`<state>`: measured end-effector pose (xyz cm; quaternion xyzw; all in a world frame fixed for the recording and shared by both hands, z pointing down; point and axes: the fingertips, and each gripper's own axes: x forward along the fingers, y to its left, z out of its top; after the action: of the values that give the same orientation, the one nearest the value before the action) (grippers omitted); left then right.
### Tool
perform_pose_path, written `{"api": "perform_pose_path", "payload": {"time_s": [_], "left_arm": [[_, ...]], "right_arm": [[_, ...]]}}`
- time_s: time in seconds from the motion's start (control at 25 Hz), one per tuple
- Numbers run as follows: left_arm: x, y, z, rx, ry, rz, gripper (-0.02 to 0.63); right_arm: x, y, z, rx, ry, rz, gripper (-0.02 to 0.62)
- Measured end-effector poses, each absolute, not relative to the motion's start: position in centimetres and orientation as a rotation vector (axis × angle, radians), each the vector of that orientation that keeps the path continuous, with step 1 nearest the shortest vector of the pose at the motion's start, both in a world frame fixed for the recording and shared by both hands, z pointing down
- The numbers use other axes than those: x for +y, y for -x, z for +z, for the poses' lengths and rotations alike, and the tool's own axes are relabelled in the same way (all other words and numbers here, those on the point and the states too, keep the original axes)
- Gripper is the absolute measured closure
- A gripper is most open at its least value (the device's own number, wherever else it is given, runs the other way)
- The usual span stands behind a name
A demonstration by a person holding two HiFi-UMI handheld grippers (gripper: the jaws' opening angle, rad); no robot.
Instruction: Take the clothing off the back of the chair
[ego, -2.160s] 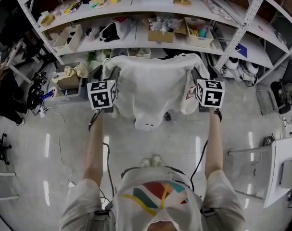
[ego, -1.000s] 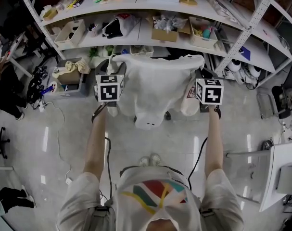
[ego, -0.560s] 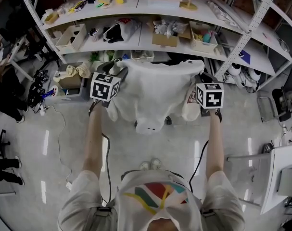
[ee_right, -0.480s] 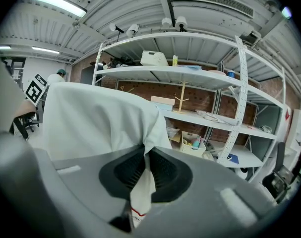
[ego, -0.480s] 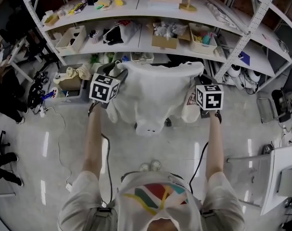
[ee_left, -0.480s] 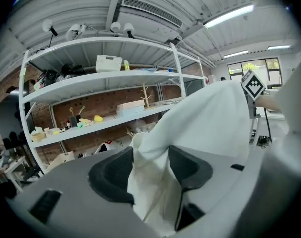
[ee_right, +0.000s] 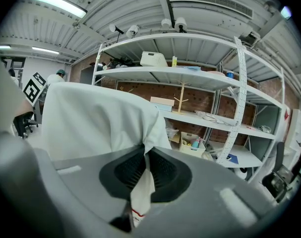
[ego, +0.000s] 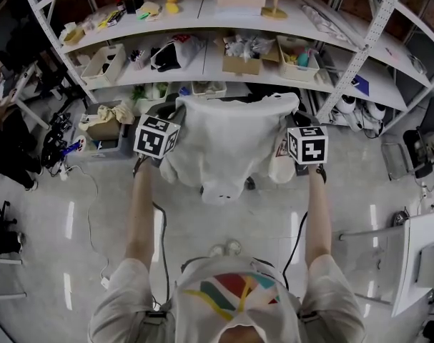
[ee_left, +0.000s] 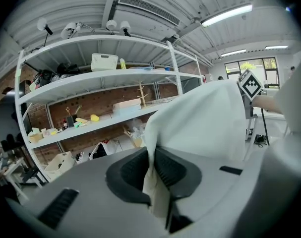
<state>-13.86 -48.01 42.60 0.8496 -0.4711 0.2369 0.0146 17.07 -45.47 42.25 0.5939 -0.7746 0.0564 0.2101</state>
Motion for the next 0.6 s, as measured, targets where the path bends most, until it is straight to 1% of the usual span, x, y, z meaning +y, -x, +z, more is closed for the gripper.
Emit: {"api": "perform_pose_path", "payload": {"time_s": [0.36,0.6], "left_arm": [[-47.7,14.9,42.0,-1.614,-2.497,0.600,0.574],[-46.9,16.3,41.0,-1.740,-2.417,0.560,0.578]], "right_arm": [[-44.9,-19.2,41.4,-2.060,-1.764,0.111,0.584],[-44.4,-20.7,39.8,-2.000,-1.818,0.039,0.586]]}}
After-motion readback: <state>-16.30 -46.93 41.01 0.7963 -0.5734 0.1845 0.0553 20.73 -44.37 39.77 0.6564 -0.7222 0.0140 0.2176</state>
